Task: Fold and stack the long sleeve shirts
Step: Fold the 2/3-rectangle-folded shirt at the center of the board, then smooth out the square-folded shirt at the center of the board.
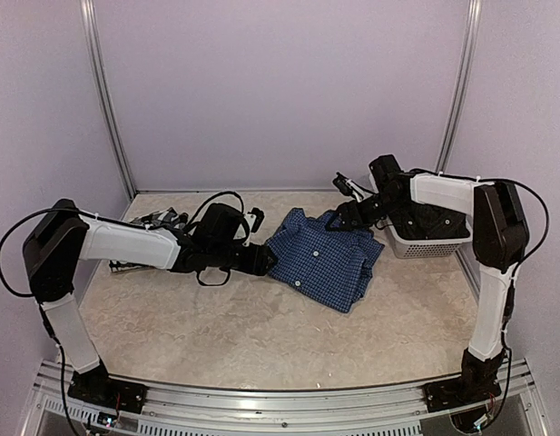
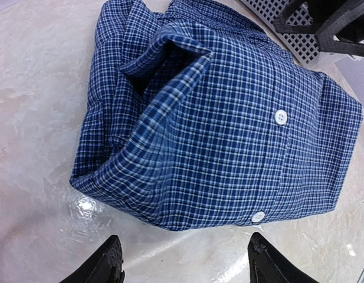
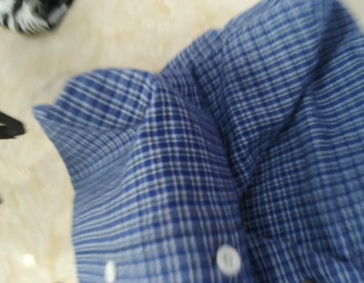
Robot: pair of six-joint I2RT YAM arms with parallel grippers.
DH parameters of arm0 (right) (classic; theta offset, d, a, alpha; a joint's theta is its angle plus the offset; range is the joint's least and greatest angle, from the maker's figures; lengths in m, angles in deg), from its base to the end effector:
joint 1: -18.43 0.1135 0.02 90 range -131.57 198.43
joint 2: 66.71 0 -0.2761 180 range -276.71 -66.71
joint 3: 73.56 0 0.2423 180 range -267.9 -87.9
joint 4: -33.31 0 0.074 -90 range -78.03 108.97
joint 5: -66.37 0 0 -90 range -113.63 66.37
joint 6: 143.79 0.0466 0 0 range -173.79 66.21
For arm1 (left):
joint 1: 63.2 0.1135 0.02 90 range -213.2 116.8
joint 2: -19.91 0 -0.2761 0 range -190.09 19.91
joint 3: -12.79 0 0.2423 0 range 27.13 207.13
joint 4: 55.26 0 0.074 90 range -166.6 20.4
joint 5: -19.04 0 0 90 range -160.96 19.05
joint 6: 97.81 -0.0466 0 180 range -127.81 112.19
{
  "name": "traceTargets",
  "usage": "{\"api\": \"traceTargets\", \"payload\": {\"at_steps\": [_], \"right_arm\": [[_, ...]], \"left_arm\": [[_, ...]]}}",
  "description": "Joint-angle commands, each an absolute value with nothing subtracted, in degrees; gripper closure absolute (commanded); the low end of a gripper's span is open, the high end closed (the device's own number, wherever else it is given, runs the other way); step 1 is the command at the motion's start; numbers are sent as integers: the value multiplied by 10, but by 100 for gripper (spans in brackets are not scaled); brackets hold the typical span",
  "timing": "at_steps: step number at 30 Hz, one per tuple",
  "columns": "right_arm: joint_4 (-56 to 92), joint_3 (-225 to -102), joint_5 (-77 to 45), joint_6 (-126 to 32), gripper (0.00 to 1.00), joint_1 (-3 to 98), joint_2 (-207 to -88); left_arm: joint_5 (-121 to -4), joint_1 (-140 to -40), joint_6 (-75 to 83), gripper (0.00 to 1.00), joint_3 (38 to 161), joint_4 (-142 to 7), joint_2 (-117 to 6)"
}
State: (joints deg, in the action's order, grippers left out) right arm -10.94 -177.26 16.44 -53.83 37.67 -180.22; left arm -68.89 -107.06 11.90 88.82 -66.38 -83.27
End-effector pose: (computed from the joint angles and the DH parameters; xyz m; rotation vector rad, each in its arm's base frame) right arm 0.3992 0.1711 0.2366 -0.6979 2.3734 1.0162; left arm 0.2824 -0.2737 0.1971 0.5045 2.2613 -0.6272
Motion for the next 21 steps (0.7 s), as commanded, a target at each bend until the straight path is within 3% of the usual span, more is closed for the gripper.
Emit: {"api": "traceTargets", "payload": {"at_steps": [1, 9, 21], "right_arm": [[-178, -1826, 143, -587, 17, 401, -1849], [-224, -1856, 113, -616, 18, 429, -1898], [-243, -1857, 159, -635, 46, 454, -1915]], "left_arm": [[-693, -1085, 150, 32, 867, -618, -819], [-694, -1096, 163, 32, 849, -610, -822], [-715, -1097, 165, 31, 811, -609, -784]]}}
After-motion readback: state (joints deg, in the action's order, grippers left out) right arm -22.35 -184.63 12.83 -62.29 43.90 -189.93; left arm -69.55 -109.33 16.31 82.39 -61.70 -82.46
